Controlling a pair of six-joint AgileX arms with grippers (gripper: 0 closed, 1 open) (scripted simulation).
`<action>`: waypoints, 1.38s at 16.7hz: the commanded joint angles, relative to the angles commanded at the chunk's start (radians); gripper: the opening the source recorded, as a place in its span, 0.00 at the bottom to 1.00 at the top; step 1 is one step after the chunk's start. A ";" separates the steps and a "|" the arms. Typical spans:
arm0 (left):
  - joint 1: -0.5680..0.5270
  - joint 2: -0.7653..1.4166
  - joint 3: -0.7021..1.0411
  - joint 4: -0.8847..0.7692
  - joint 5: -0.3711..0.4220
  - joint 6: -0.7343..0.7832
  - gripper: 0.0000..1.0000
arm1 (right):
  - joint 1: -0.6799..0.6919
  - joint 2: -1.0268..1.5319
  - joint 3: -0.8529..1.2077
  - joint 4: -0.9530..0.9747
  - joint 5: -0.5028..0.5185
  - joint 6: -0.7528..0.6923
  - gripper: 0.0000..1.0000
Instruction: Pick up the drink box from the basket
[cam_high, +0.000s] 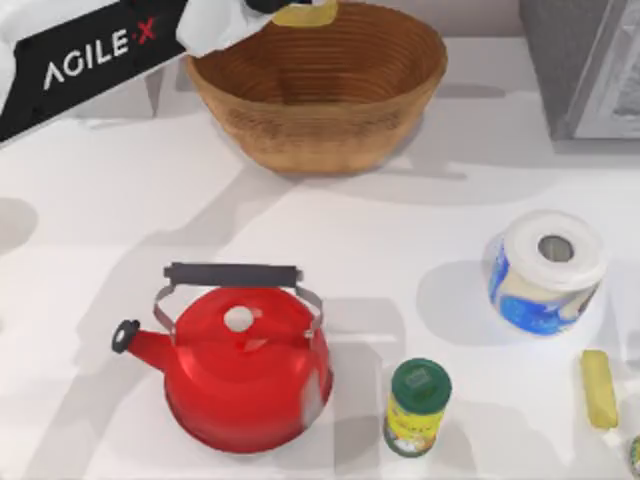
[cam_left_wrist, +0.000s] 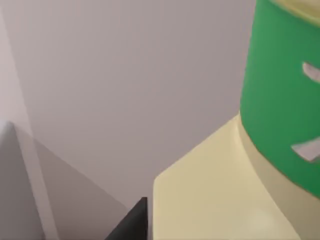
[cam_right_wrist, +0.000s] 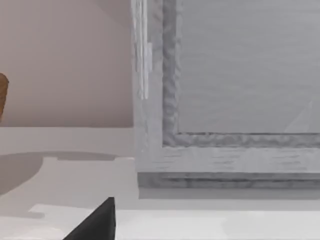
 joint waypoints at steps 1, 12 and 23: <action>0.012 -0.041 -0.036 0.000 0.011 0.002 0.00 | 0.000 0.000 0.000 0.000 0.000 0.000 1.00; 0.277 -1.026 -0.884 -0.003 0.254 0.054 0.00 | 0.000 0.000 0.000 0.000 0.000 0.000 1.00; 0.560 -1.983 -1.753 -0.005 0.513 0.111 0.00 | 0.000 0.000 0.000 0.000 0.000 0.000 1.00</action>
